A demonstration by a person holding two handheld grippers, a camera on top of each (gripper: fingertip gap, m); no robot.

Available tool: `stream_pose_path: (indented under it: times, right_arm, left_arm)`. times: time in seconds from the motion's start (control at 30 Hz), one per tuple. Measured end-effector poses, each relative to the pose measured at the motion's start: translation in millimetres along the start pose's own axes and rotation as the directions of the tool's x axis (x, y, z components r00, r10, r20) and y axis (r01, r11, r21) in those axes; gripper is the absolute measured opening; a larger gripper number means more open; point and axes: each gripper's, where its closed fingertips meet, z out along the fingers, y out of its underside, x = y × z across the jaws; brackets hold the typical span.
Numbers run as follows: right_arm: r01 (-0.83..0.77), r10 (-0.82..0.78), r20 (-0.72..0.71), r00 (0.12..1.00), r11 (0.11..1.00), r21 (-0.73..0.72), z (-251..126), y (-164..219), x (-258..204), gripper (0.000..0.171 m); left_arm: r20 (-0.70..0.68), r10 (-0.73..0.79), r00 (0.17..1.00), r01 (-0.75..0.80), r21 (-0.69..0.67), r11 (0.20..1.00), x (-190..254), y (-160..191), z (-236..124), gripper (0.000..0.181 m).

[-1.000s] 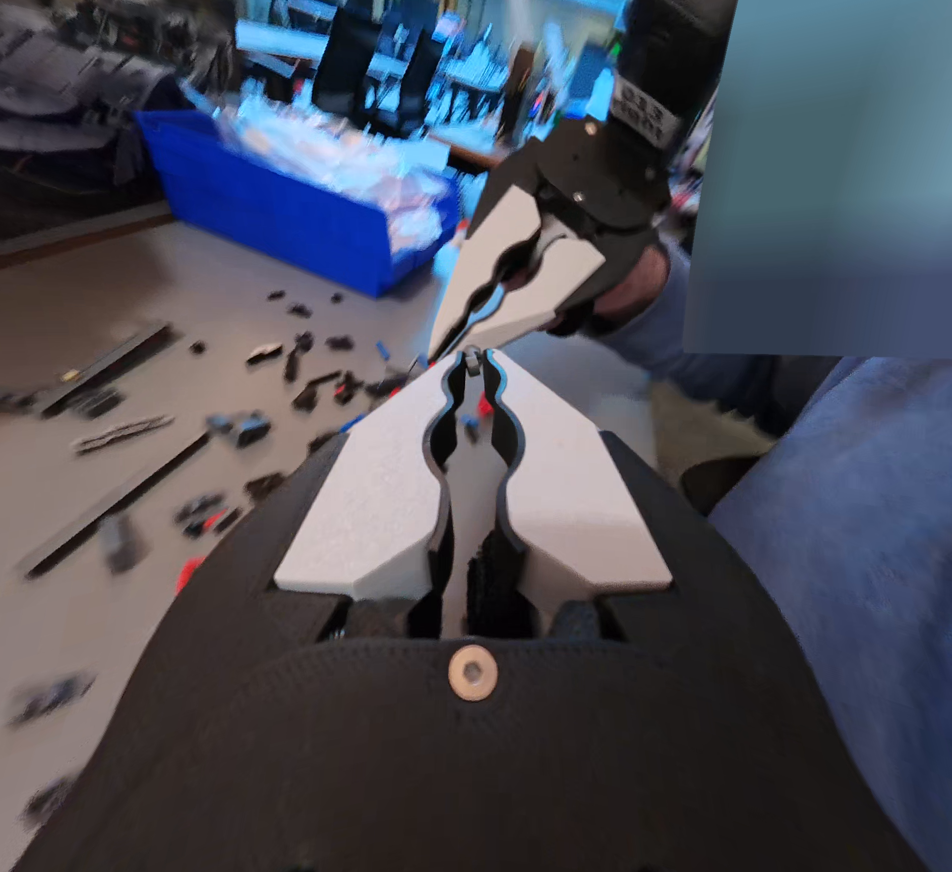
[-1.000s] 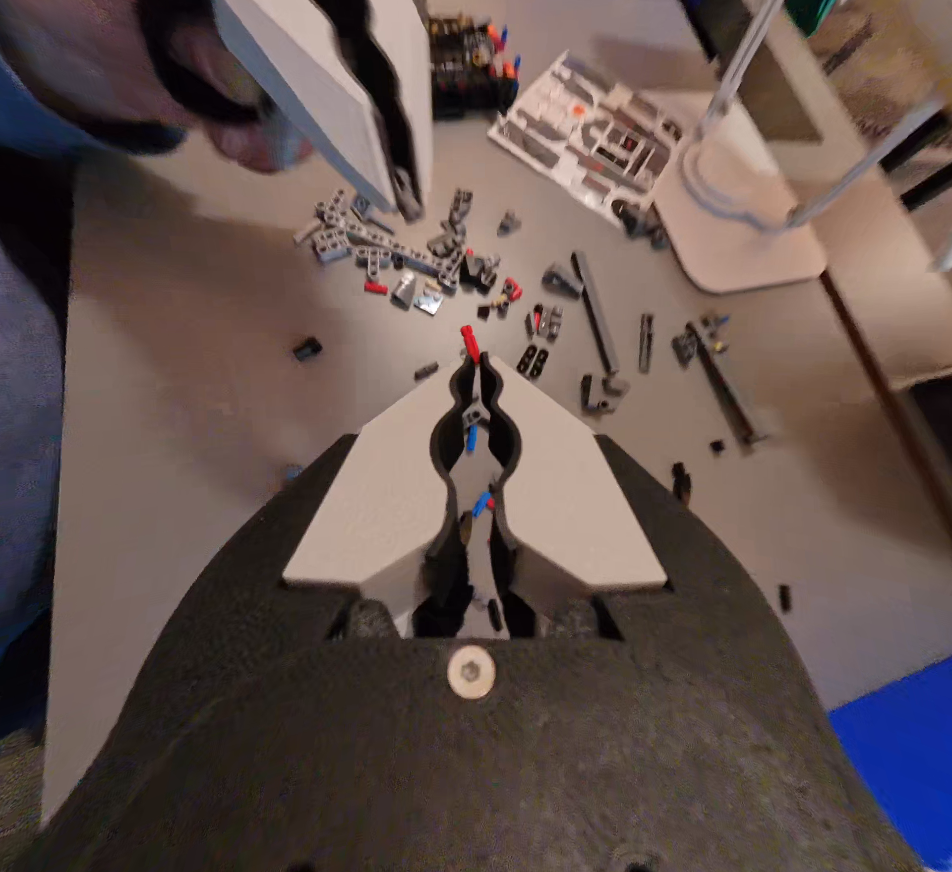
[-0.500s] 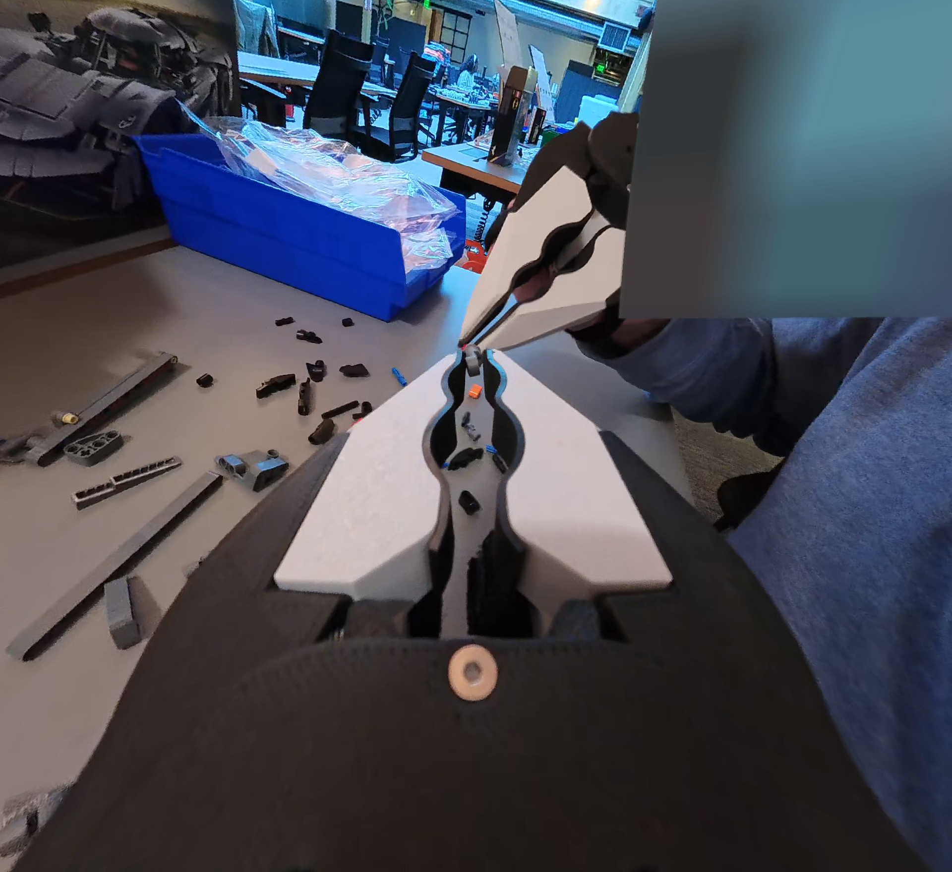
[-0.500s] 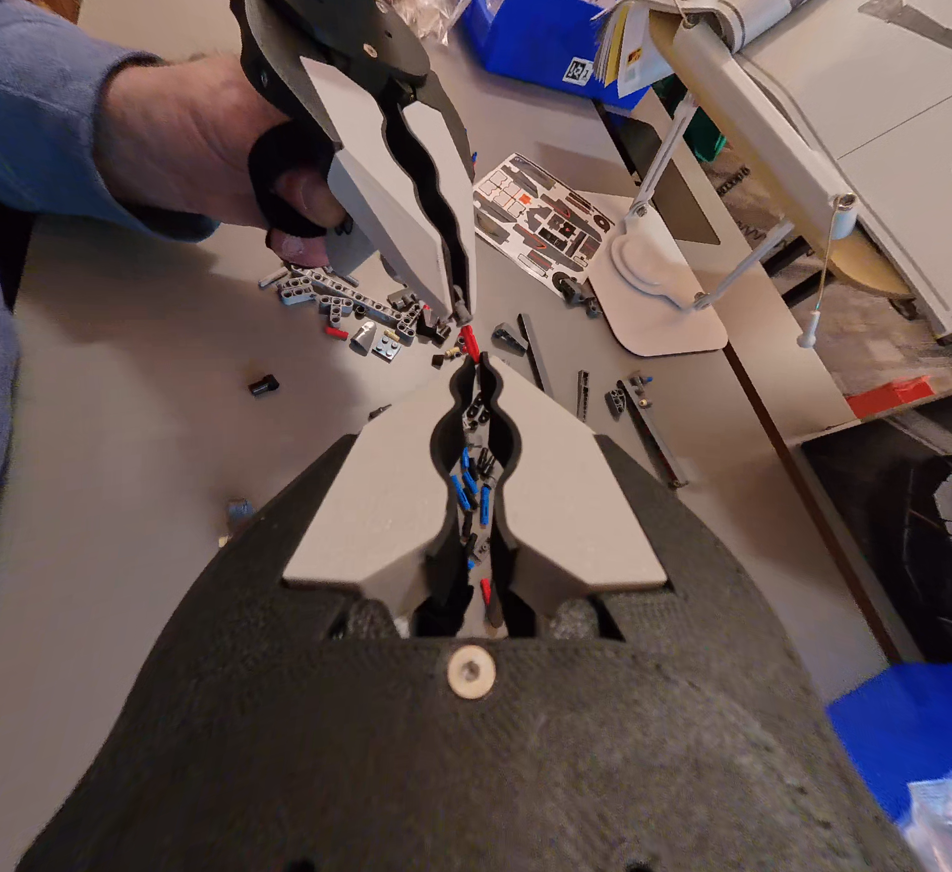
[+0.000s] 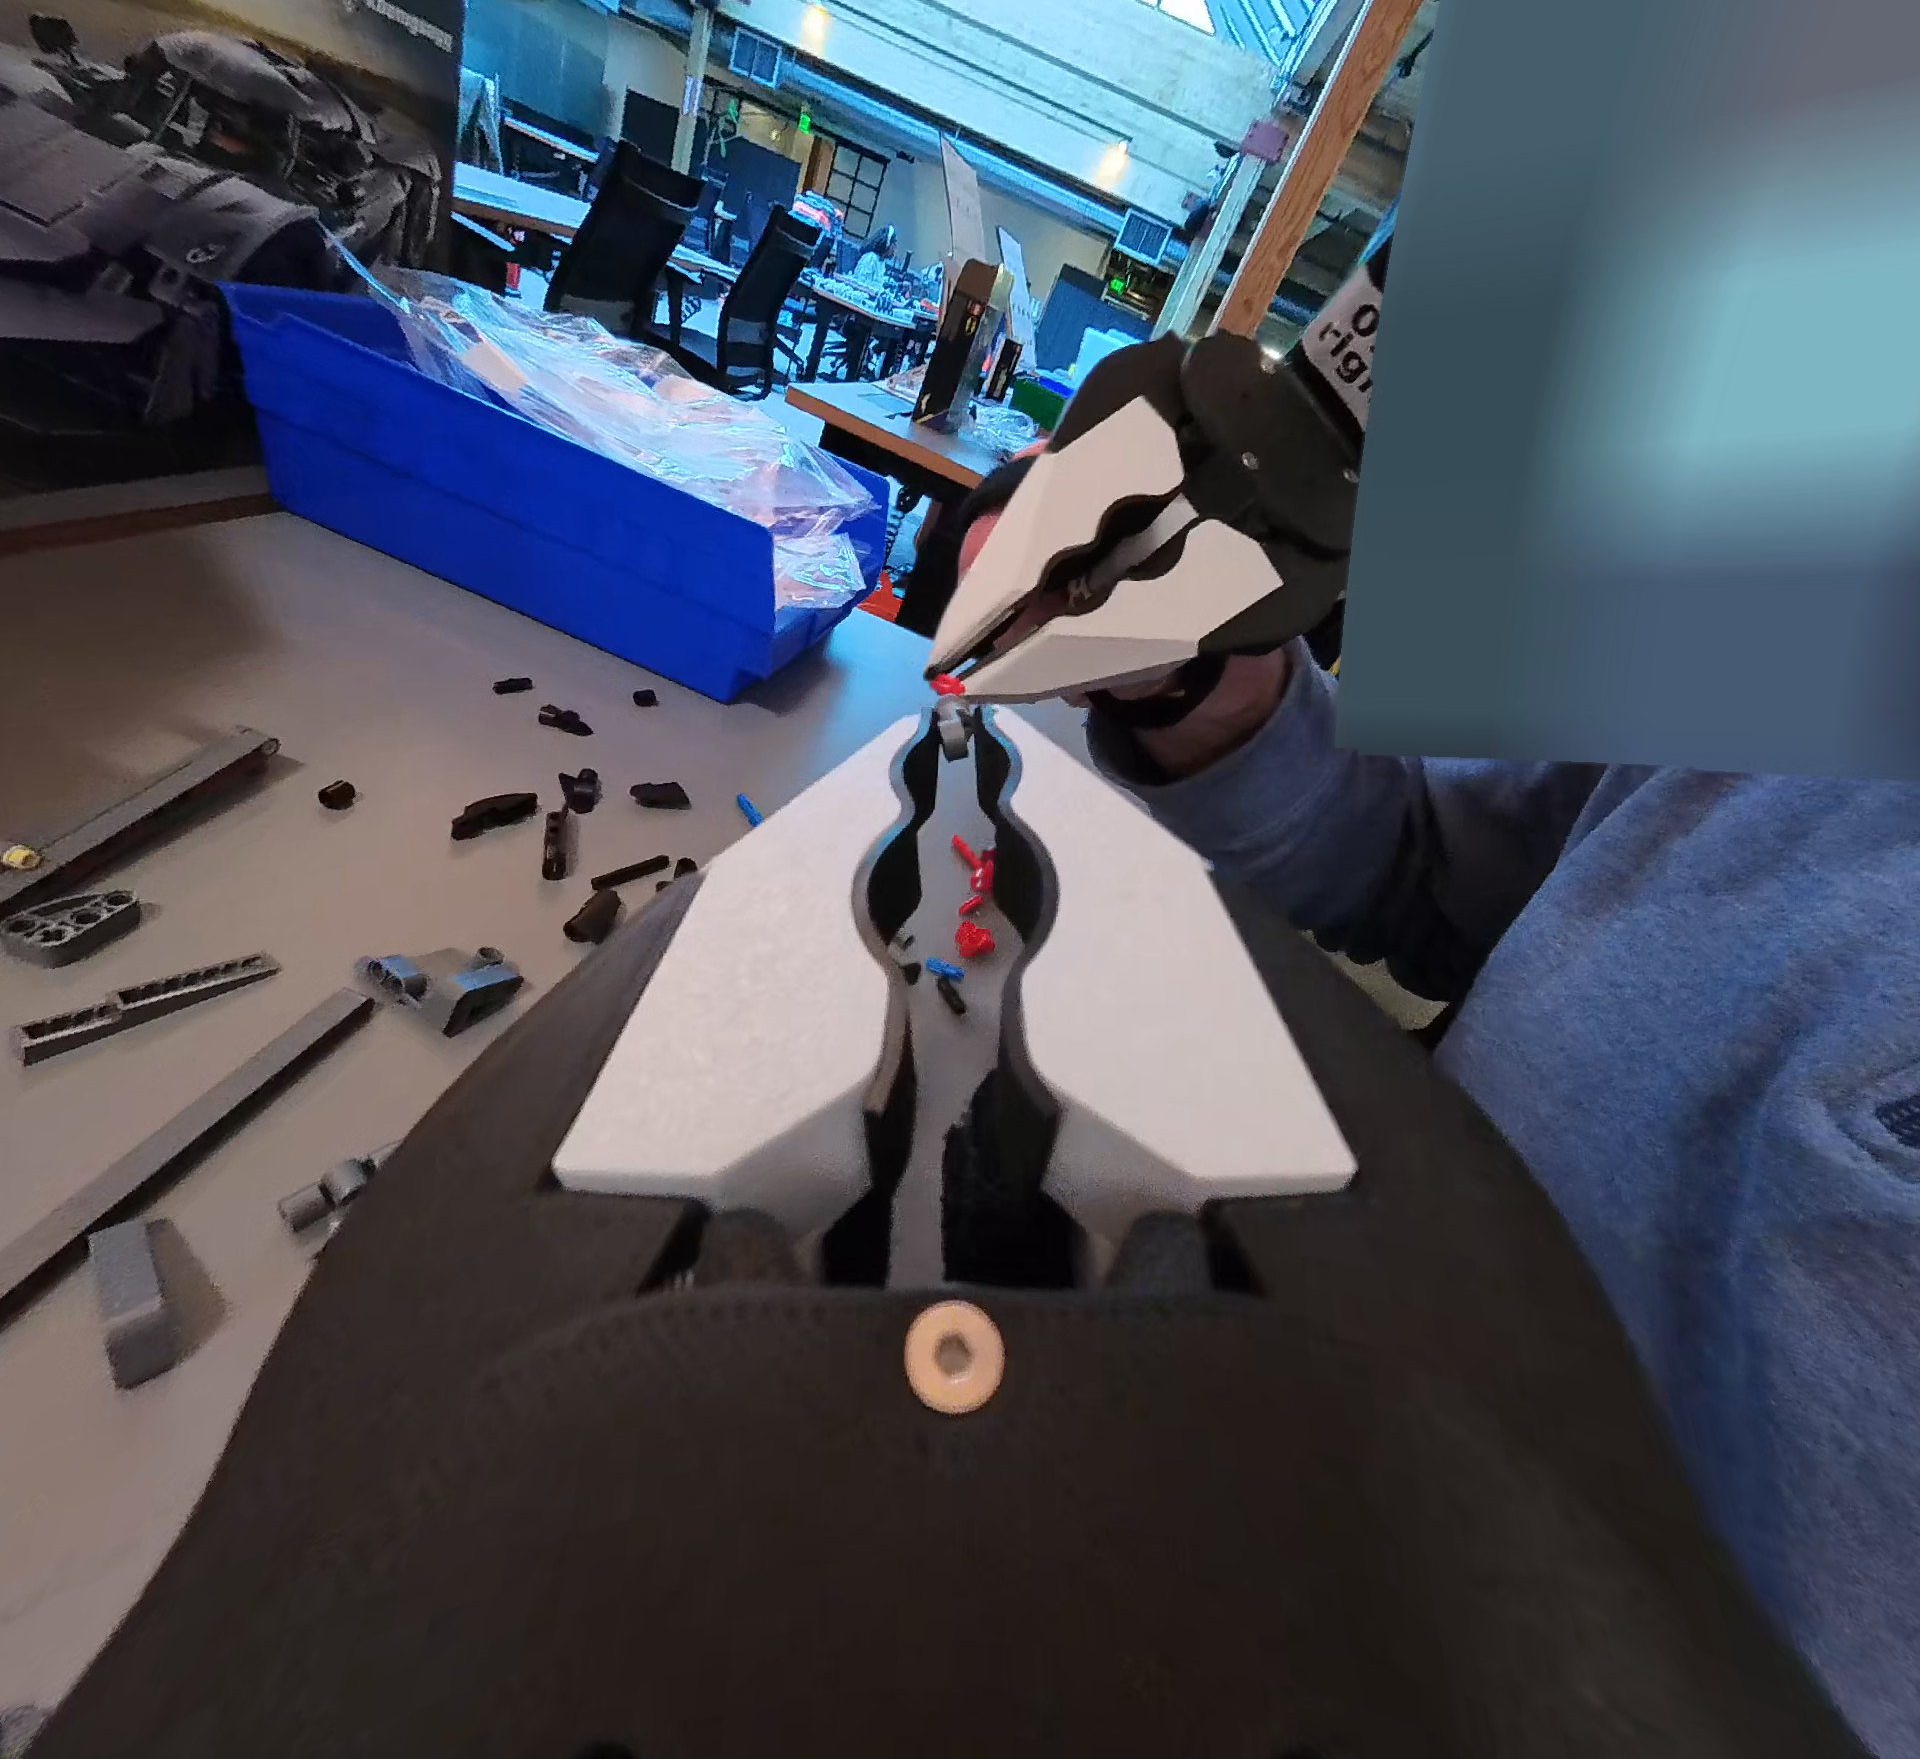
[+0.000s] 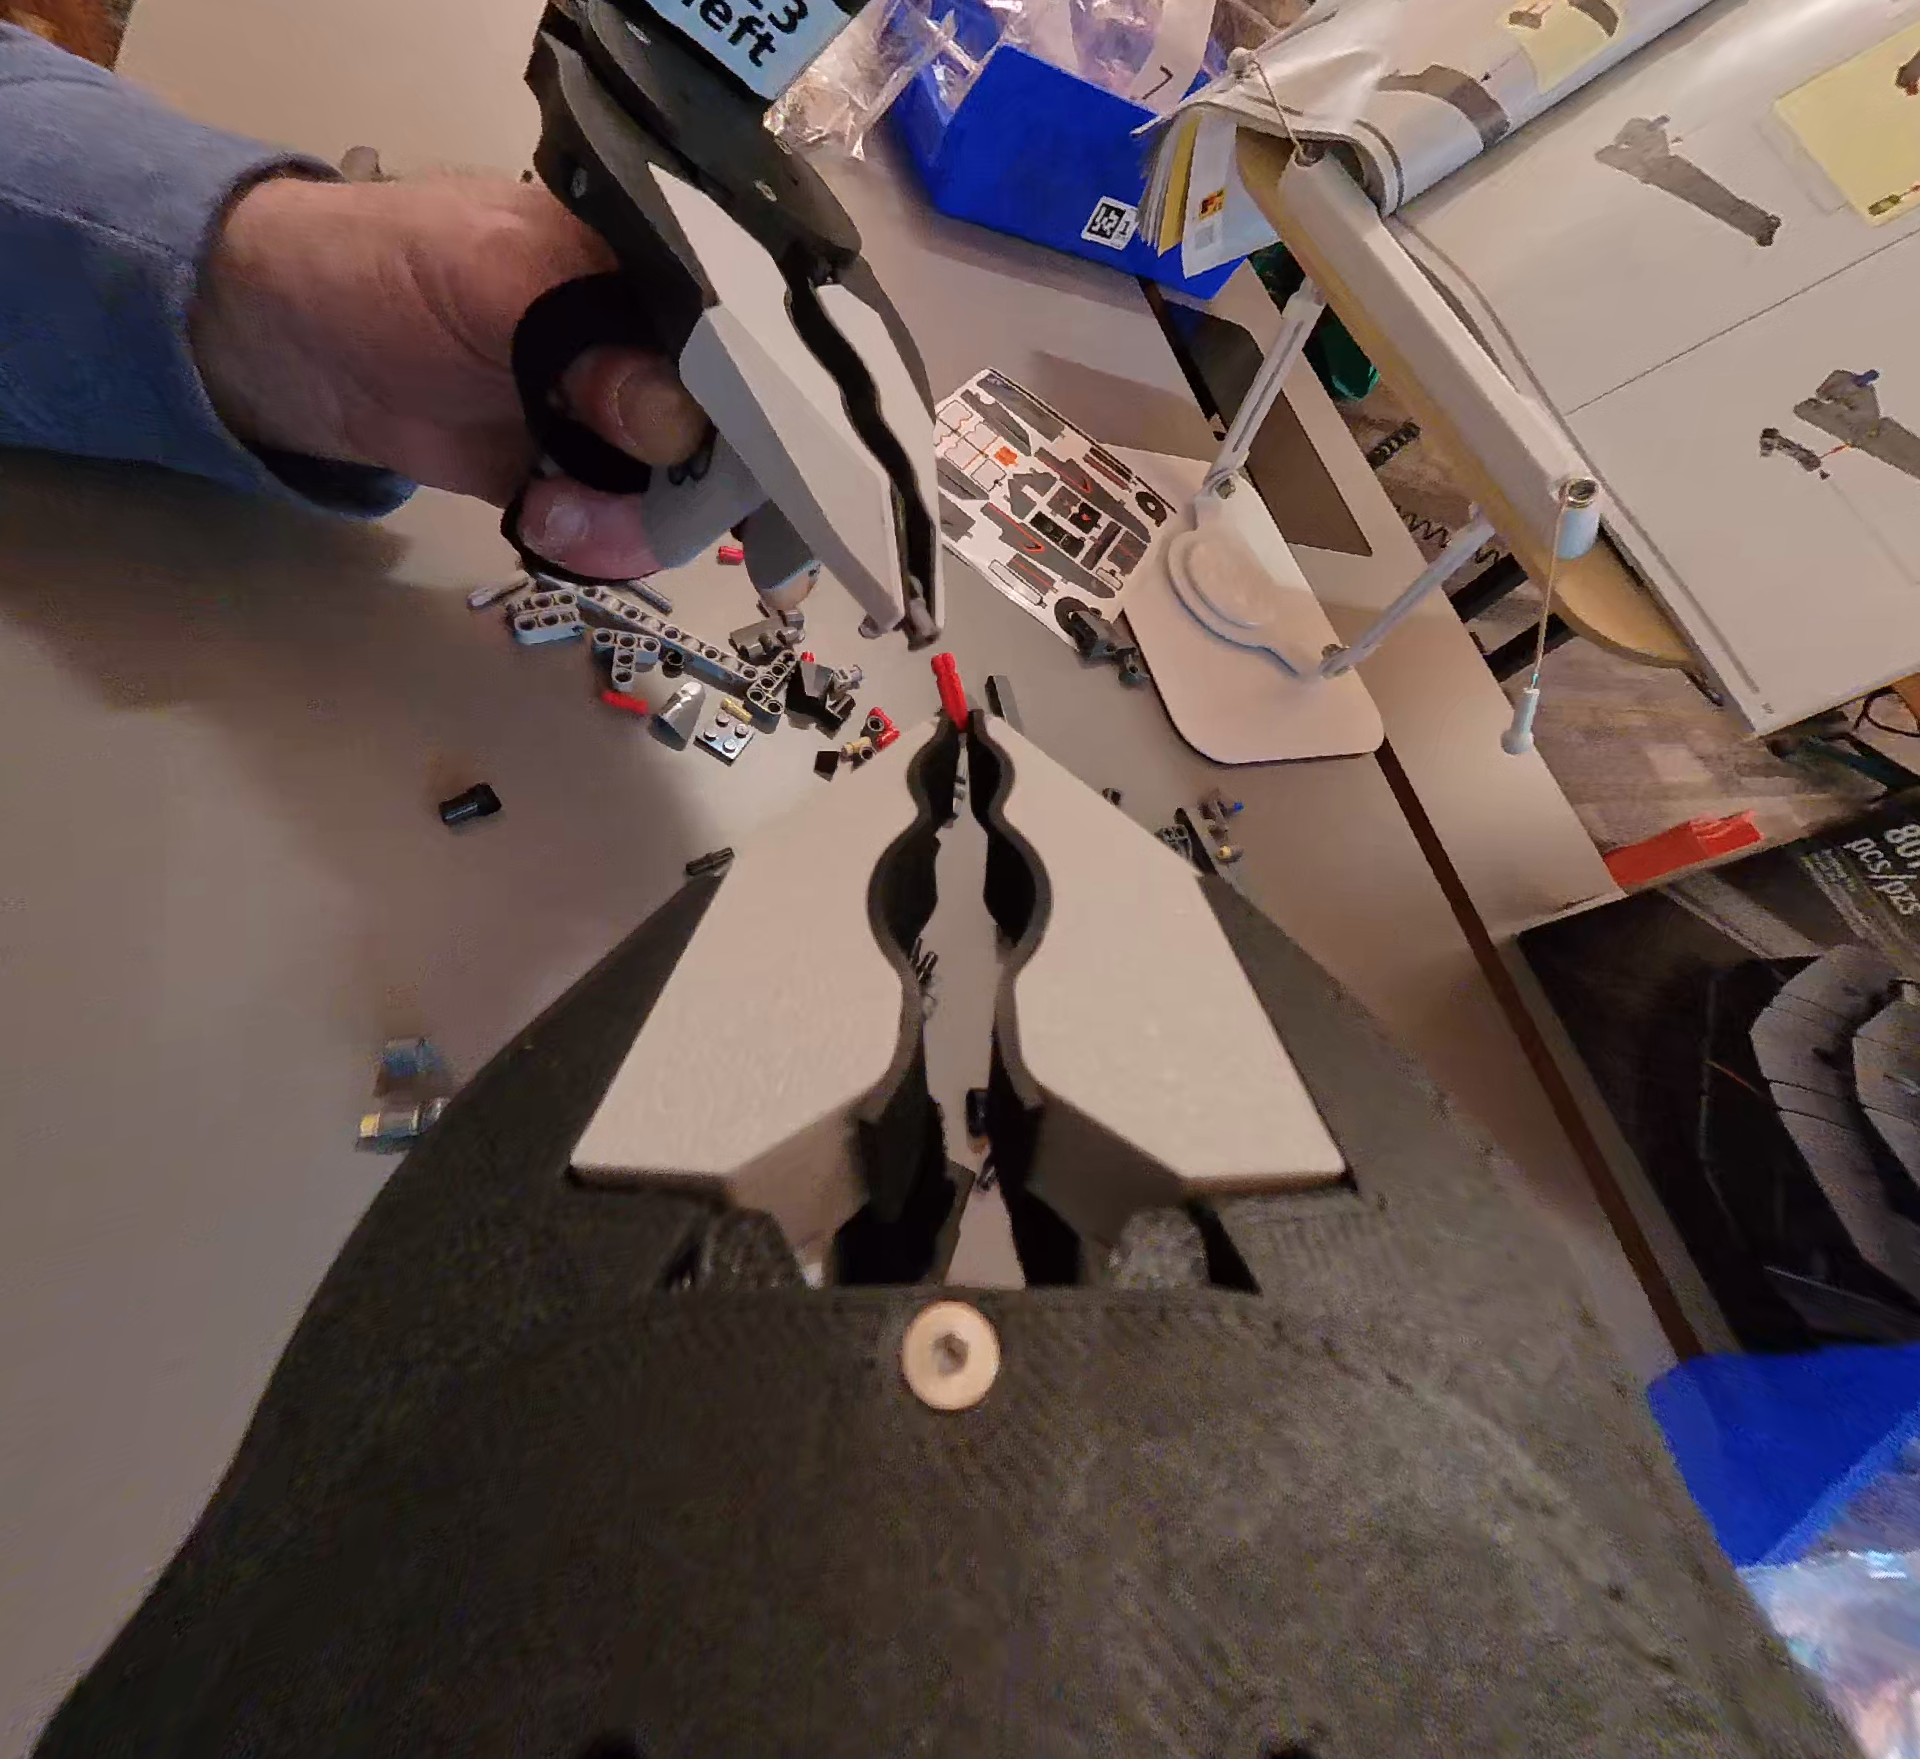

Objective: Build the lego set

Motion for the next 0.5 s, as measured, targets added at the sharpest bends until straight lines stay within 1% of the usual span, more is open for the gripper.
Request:
stream_pose_path:
  times: [0.23,0.5]
  right_arm:
    - [0.083,-0.085,-0.031,0.996,0.996,-0.045,2.5,-9.4,2.2,0.0]
    - [0.16,-0.164,-0.065,0.984,0.985,-0.063,-1.1,-32.4,9.4,0.0]
  left_arm:
    - [-0.022,0.002,1.0,-0.002,0.021,1.0,3.9,-12.0,-0.9,0.004]
    - [-0.004,0.043,0.999,-0.043,0.028,0.999,10.6,-31.4,-8.1,0.004]
